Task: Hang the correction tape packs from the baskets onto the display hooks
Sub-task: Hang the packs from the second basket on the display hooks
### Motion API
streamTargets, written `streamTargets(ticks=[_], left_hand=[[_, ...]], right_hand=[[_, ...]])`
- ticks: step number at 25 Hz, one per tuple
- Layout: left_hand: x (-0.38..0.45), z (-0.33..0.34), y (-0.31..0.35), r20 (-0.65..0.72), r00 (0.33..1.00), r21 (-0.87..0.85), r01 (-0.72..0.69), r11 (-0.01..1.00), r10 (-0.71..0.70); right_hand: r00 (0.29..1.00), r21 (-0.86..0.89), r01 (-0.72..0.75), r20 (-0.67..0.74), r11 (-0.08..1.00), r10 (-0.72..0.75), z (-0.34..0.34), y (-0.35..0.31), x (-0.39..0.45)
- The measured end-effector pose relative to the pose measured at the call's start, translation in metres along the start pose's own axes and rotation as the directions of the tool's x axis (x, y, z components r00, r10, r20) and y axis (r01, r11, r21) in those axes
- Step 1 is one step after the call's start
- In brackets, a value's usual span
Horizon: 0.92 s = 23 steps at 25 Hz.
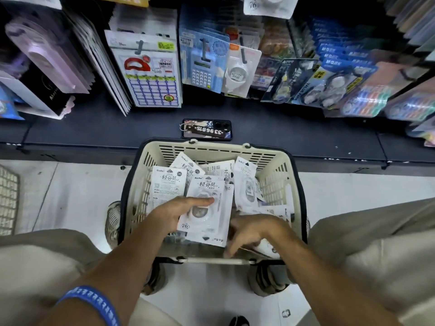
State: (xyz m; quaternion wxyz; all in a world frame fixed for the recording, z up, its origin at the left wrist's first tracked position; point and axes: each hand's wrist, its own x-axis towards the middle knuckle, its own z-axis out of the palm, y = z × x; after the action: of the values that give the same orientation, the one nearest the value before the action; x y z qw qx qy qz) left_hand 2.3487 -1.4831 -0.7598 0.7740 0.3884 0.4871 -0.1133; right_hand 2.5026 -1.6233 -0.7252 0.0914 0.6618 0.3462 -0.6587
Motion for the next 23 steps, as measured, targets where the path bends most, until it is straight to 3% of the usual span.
streamTargets(ticks=[2, 5, 7, 10, 12, 14, 16, 19, 21, 23], left_hand=[[0.007, 0.007, -0.004, -0.020, 1.000, -0.113, 0.010, 0.994, -0.013], [0.016, 0.027, -0.006, -0.052, 0.999, -0.207, -0.013, 0.978, 0.003], [0.020, 0.034, 0.000, -0.070, 0.997, -0.264, -0.040, 0.964, 0.023], [0.023, 0.027, 0.021, -0.026, 0.998, -0.269, -0.058, 0.961, 0.053], [0.023, 0.018, 0.031, -0.002, 0.994, -0.110, -0.109, 0.988, 0.109], [0.020, 0.015, 0.032, 0.035, 0.989, 0.165, -0.149, 0.975, 0.145], [0.018, 0.015, 0.025, 0.105, 0.989, 0.251, -0.123, 0.960, 0.099], [0.014, 0.016, 0.015, 0.120, 0.991, 0.176, -0.076, 0.981, 0.055], [0.013, 0.014, 0.010, 0.048, 0.999, 0.118, -0.027, 0.993, 0.021], [0.010, 0.012, 0.008, 0.028, 1.000, 0.110, -0.010, 0.994, 0.007]], right_hand=[[0.998, -0.230, -0.057, -0.023, 0.971, 0.054, 0.010, -0.005, -0.002], [0.966, -0.434, -0.133, -0.258, 0.891, 0.019, 0.004, -0.001, -0.017], [0.918, -0.362, -0.104, -0.394, 0.926, -0.051, -0.016, 0.008, -0.034], [0.831, -0.135, 0.166, -0.515, 0.977, -0.212, -0.055, 0.023, -0.070], [0.716, 0.032, 0.437, -0.617, 0.899, -0.326, -0.083, 0.032, -0.092], [0.654, 0.224, 0.643, -0.659, 0.732, -0.372, -0.101, 0.038, -0.100], [0.703, 0.345, 0.639, -0.626, 0.687, -0.339, -0.108, 0.038, -0.088], [0.792, 0.244, 0.440, -0.559, 0.864, -0.245, -0.093, 0.027, -0.044], [0.752, 0.231, 0.423, -0.629, 0.876, -0.197, -0.077, 0.016, -0.015], [0.663, 0.267, 0.465, -0.737, 0.844, -0.133, -0.062, 0.010, 0.007]])
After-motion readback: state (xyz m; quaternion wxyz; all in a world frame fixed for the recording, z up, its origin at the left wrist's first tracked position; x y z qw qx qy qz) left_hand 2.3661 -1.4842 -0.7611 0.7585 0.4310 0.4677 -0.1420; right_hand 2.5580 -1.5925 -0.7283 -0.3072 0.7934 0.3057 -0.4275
